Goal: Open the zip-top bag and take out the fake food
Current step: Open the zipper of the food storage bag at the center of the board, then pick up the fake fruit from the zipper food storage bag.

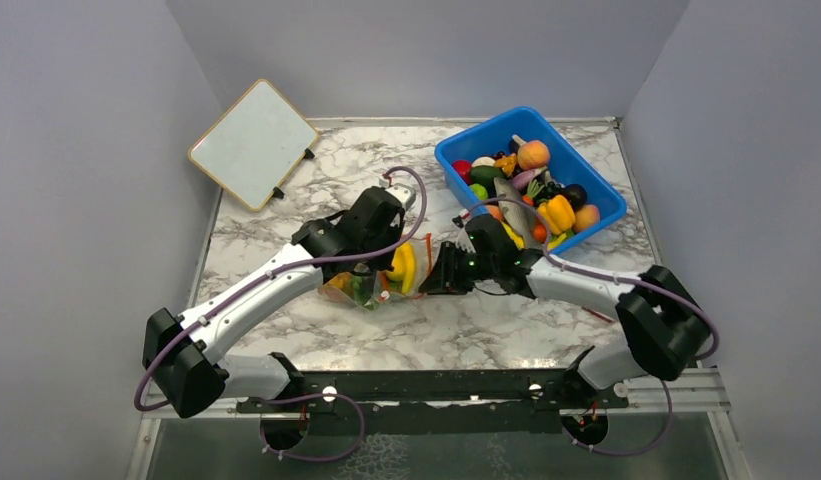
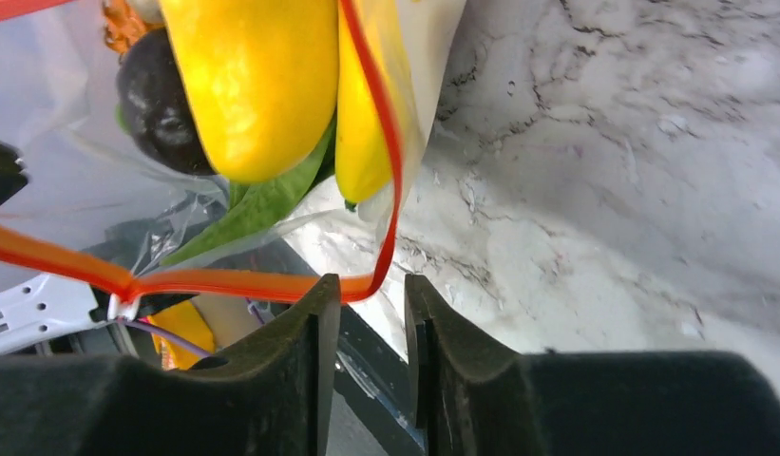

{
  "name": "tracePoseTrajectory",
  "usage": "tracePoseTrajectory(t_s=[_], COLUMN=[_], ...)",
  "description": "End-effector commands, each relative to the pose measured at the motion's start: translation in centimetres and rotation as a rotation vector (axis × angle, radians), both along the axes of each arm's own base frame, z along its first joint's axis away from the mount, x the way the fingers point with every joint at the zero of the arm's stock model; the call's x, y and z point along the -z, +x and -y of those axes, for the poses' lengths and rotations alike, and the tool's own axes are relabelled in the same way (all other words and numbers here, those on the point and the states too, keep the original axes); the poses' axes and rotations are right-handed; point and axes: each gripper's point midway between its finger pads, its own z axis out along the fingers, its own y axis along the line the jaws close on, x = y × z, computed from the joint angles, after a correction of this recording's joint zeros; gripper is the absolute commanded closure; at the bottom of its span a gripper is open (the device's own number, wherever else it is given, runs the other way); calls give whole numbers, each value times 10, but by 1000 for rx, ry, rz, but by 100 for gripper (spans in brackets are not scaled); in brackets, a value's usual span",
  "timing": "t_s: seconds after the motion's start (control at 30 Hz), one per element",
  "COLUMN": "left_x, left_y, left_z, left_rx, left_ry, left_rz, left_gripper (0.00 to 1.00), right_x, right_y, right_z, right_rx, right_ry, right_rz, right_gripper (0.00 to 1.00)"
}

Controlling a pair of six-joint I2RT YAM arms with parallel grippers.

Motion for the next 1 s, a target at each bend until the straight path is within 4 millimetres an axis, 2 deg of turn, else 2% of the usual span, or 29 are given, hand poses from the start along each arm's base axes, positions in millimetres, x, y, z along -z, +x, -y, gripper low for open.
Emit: tracePoseTrajectory(t_s=[0.0, 0.13, 0.23, 0.3, 0.4, 0.53, 0.73, 0.97], left_x=[-18, -19, -22, -23, -22, -19, -14, -16], left_y=[2, 1, 0, 0, -1, -5, -12, -13], left_z=[22, 25, 26, 25, 24, 22, 19, 16], left_rx=[27, 36, 44, 43, 44, 38, 46, 44], left_ry=[-82, -87, -96, -93, -93, -100, -105, -108], left_rz=[40, 46, 57, 64, 64, 53, 34, 51], left_gripper=[100, 100, 100, 100, 100, 100, 100, 100], right_x=[-21, -57, -93, -102, -104, -93, -94, -80], right_y=[12, 18, 16, 18, 23, 35, 46, 50], right_z=[19, 30, 22, 15, 2, -8, -20, -35], right_rx=[143, 205, 146, 110, 68, 121, 130, 118], right_ry=[8, 82, 216, 249, 244, 251, 219, 211], right_rz=[97, 233, 381, 444, 524, 538, 685, 686], right_gripper=[64, 57, 56, 56, 55, 55, 51, 48])
